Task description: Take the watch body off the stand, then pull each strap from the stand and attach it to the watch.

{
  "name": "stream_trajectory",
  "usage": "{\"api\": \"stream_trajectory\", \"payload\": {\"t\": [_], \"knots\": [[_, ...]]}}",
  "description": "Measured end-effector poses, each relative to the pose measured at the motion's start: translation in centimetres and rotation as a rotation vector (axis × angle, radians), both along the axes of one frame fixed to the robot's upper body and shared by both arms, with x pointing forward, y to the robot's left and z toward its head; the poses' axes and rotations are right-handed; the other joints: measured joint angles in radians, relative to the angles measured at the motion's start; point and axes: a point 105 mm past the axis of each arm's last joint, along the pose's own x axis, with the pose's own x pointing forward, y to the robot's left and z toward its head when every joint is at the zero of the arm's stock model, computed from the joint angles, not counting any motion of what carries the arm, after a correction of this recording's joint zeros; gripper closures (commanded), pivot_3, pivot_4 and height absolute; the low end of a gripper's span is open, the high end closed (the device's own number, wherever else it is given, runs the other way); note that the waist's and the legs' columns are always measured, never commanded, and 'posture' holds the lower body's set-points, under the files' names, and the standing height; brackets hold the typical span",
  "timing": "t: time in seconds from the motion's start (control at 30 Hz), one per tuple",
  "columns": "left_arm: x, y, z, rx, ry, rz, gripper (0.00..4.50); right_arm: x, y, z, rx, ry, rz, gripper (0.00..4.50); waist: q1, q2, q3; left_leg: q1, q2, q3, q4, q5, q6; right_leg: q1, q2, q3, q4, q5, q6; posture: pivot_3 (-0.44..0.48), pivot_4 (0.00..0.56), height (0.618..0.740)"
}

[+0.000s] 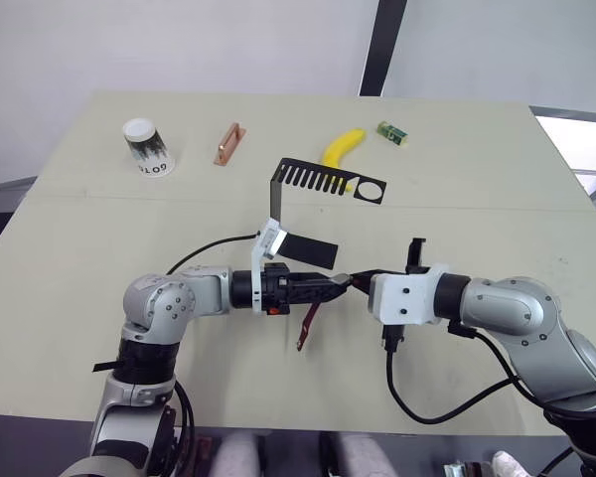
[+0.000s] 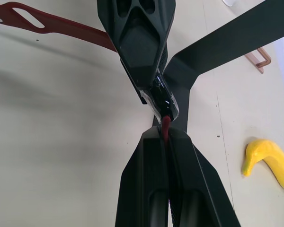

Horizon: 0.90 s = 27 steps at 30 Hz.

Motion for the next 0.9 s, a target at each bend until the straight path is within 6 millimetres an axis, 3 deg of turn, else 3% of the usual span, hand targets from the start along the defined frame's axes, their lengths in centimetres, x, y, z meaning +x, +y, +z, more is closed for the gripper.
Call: {"api": "stream_trajectory", "payload": {"t": [0.9], "knots": [[-0.02,-0.09,0.03,-0.003,0.0,-0.002,2.9,0.03,-0.02,-0.01,-0.001,-0.002,-0.002,4.5,0.0,0.0,0.0,0.0,0.0,0.0,0.0,0.0,0.0,0.0,0.0,0.0,0.0,0.0,0.0,0.0,0.15,0.74]]}}
